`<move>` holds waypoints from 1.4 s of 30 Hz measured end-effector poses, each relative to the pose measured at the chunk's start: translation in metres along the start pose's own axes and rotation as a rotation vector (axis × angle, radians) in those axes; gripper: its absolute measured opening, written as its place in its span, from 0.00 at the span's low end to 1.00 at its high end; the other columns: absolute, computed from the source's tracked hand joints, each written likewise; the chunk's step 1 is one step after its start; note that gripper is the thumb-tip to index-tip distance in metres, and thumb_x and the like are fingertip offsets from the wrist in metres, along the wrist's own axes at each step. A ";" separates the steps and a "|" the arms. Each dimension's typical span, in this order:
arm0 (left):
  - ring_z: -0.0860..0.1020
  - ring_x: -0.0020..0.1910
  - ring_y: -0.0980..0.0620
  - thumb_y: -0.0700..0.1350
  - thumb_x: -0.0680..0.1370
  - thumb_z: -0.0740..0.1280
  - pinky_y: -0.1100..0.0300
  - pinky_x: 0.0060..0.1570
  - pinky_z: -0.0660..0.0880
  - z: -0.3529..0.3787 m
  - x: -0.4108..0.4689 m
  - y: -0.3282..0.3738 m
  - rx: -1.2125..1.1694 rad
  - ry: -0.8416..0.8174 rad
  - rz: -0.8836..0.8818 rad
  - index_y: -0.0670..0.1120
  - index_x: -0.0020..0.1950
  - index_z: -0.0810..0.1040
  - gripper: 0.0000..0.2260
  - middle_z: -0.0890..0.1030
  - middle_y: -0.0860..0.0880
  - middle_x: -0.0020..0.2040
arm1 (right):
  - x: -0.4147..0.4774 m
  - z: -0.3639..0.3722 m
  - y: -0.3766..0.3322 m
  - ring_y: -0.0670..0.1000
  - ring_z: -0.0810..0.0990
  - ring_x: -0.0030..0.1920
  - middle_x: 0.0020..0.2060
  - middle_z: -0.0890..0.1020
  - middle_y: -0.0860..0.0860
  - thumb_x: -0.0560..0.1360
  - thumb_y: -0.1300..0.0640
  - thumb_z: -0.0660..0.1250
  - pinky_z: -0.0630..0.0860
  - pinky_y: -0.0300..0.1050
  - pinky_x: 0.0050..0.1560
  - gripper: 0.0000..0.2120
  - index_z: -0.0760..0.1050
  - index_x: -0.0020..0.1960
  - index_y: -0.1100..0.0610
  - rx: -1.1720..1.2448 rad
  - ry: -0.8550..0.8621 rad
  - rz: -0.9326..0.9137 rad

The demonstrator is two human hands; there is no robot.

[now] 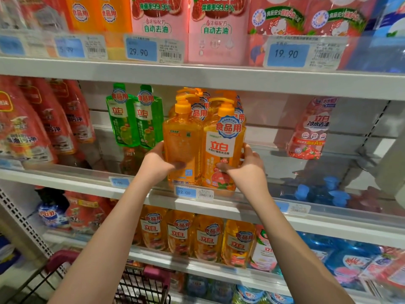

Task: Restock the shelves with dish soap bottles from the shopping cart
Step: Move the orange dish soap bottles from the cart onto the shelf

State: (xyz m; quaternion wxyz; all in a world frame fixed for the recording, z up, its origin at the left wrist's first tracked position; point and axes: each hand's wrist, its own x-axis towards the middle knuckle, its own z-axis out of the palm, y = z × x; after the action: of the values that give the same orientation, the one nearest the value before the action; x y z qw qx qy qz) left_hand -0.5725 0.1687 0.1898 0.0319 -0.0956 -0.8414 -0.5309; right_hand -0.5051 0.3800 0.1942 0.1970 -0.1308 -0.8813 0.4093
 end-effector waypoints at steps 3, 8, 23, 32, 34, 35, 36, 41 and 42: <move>0.77 0.57 0.46 0.41 0.70 0.75 0.51 0.53 0.77 0.005 -0.005 0.002 0.023 0.040 -0.001 0.48 0.68 0.68 0.29 0.78 0.46 0.60 | 0.000 -0.001 0.001 0.55 0.77 0.59 0.61 0.74 0.53 0.67 0.44 0.75 0.77 0.53 0.57 0.36 0.64 0.70 0.52 -0.012 -0.009 -0.004; 0.77 0.58 0.45 0.43 0.72 0.74 0.53 0.52 0.75 0.010 -0.011 0.006 0.050 0.073 -0.004 0.48 0.70 0.65 0.30 0.77 0.46 0.61 | -0.006 0.007 0.003 0.55 0.78 0.57 0.59 0.76 0.53 0.70 0.45 0.73 0.78 0.51 0.55 0.32 0.66 0.68 0.55 -0.018 0.036 -0.057; 0.73 0.62 0.49 0.49 0.78 0.66 0.57 0.57 0.70 0.002 -0.047 -0.006 0.313 0.226 0.056 0.44 0.68 0.70 0.20 0.75 0.47 0.64 | -0.060 0.011 -0.007 0.42 0.73 0.54 0.53 0.74 0.46 0.78 0.59 0.64 0.72 0.28 0.52 0.09 0.75 0.58 0.56 0.329 0.268 -0.312; 0.77 0.50 0.57 0.44 0.78 0.66 0.60 0.55 0.74 -0.050 -0.178 -0.133 0.128 0.482 -0.307 0.49 0.58 0.78 0.09 0.80 0.54 0.51 | -0.138 0.134 -0.033 0.43 0.77 0.43 0.41 0.80 0.47 0.75 0.61 0.66 0.74 0.37 0.46 0.04 0.80 0.46 0.57 0.300 -0.461 -0.549; 0.76 0.49 0.57 0.43 0.78 0.66 0.63 0.55 0.72 -0.055 -0.222 -0.175 0.139 0.513 -0.487 0.47 0.59 0.78 0.10 0.80 0.53 0.51 | -0.162 0.167 -0.034 0.43 0.77 0.44 0.42 0.80 0.46 0.76 0.60 0.66 0.74 0.37 0.47 0.05 0.81 0.48 0.56 0.260 -0.680 -0.543; 0.76 0.49 0.56 0.42 0.78 0.66 0.65 0.53 0.70 -0.056 -0.244 -0.194 0.152 0.521 -0.573 0.45 0.60 0.78 0.11 0.80 0.51 0.51 | -0.174 0.182 -0.034 0.43 0.77 0.44 0.43 0.80 0.45 0.76 0.60 0.66 0.73 0.37 0.47 0.05 0.81 0.49 0.56 0.215 -0.786 -0.544; 0.77 0.49 0.53 0.41 0.77 0.67 0.66 0.52 0.69 -0.058 -0.268 -0.211 0.155 0.534 -0.651 0.43 0.60 0.78 0.12 0.81 0.47 0.52 | -0.187 0.199 -0.033 0.44 0.76 0.44 0.43 0.80 0.46 0.76 0.59 0.65 0.73 0.37 0.47 0.06 0.80 0.50 0.57 0.162 -0.887 -0.551; 0.79 0.55 0.44 0.39 0.74 0.68 0.59 0.52 0.72 -0.067 -0.383 -0.267 0.115 0.648 -0.972 0.42 0.61 0.77 0.15 0.82 0.42 0.53 | -0.270 0.287 -0.027 0.49 0.79 0.48 0.49 0.82 0.52 0.76 0.58 0.66 0.75 0.41 0.52 0.10 0.79 0.55 0.58 -0.058 -1.342 -0.646; 0.79 0.54 0.43 0.39 0.74 0.68 0.57 0.51 0.72 -0.068 -0.403 -0.276 0.127 0.674 -1.024 0.42 0.61 0.78 0.15 0.82 0.42 0.53 | -0.288 0.301 -0.026 0.50 0.80 0.52 0.51 0.82 0.52 0.76 0.57 0.65 0.73 0.40 0.54 0.11 0.78 0.57 0.58 -0.115 -1.408 -0.676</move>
State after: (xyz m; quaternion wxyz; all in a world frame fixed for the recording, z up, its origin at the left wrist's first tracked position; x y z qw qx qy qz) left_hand -0.2349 -0.0587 -0.0885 0.0426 0.4956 -0.7542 -0.4287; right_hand -0.3880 0.0488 -0.0315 -0.3013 0.4250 -0.8106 0.2676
